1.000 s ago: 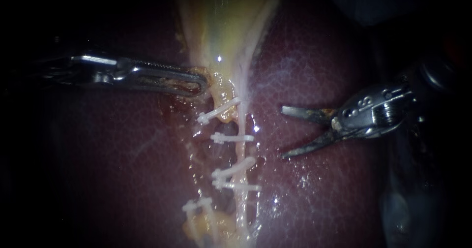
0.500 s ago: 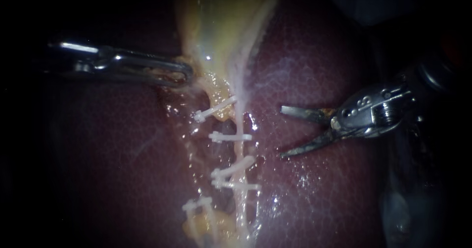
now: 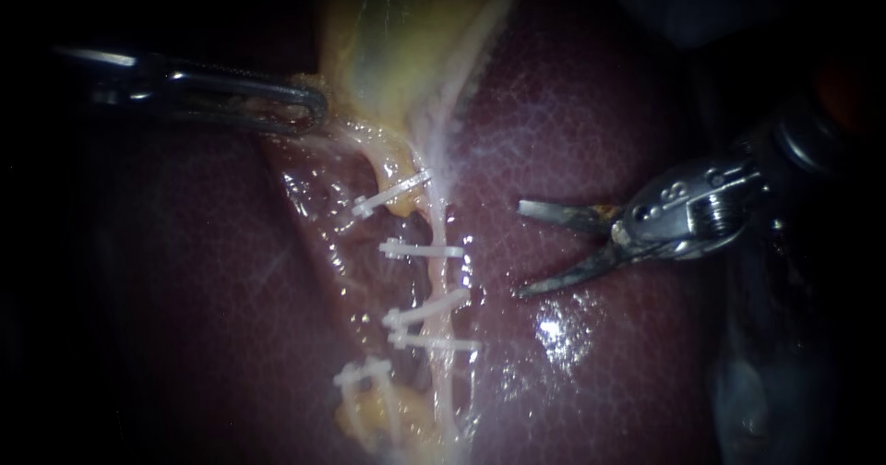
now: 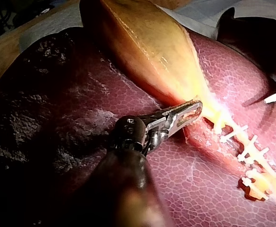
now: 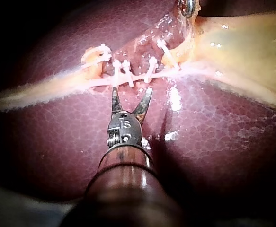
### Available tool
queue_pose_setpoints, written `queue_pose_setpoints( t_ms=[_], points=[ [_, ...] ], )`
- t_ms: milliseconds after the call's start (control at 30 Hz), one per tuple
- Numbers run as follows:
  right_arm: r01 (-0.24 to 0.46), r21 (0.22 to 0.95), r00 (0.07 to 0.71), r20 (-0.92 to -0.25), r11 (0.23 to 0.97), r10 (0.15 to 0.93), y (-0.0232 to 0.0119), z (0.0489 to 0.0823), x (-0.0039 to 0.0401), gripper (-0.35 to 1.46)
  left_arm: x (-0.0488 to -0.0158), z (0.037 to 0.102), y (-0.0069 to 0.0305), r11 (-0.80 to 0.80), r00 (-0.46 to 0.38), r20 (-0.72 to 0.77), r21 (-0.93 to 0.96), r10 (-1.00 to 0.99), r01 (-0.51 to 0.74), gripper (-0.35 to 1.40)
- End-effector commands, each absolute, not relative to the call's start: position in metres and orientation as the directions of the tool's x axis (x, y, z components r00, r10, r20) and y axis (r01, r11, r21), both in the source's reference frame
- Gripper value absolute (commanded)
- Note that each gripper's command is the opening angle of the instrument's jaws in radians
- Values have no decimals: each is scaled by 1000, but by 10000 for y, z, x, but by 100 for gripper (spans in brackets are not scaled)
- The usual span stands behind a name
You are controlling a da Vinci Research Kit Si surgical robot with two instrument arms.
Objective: Go to the cutting position right tube
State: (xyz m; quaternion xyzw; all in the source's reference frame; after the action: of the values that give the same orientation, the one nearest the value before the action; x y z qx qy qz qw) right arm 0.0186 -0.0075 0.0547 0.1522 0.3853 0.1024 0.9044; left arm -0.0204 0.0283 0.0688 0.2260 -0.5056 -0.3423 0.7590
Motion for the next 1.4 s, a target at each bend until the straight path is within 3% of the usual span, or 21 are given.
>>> queue_pose_setpoints(
  t_ms=[33, 233, 500, 700, 1033, 1400],
  points=[
    [-83, 381, 677, -656, 921, 332, -77, 550, 187, 139, -204, 688, 283, 663, 254, 613, 689, -748, 292, -35],
    [-133, 503, 650, -606, 854, 458, -87, 569, 193, 137, -205, 689, 283, 664, 254, 613, 689, -748, 292, -35],
    [-215, 719, 601, -436, 661, 670, -107, 603, 196, 134, -206, 689, 283, 664, 254, 613, 688, -748, 293, -35],
    [-244, 778, 616, -337, 579, 712, -116, 621, 196, 129, -207, 690, 282, 664, 254, 614, 687, -748, 294, -35],
    [-249, 857, 597, -231, 451, 768, -122, 642, 203, 124, -209, 691, 280, 665, 254, 614, 686, -747, 296, -35],
    [-170, 942, 538, -157, 289, 828, -112, 661, 214, 124, -209, 692, 280, 665, 254, 614, 686, -747, 296, -35]
  ],
)
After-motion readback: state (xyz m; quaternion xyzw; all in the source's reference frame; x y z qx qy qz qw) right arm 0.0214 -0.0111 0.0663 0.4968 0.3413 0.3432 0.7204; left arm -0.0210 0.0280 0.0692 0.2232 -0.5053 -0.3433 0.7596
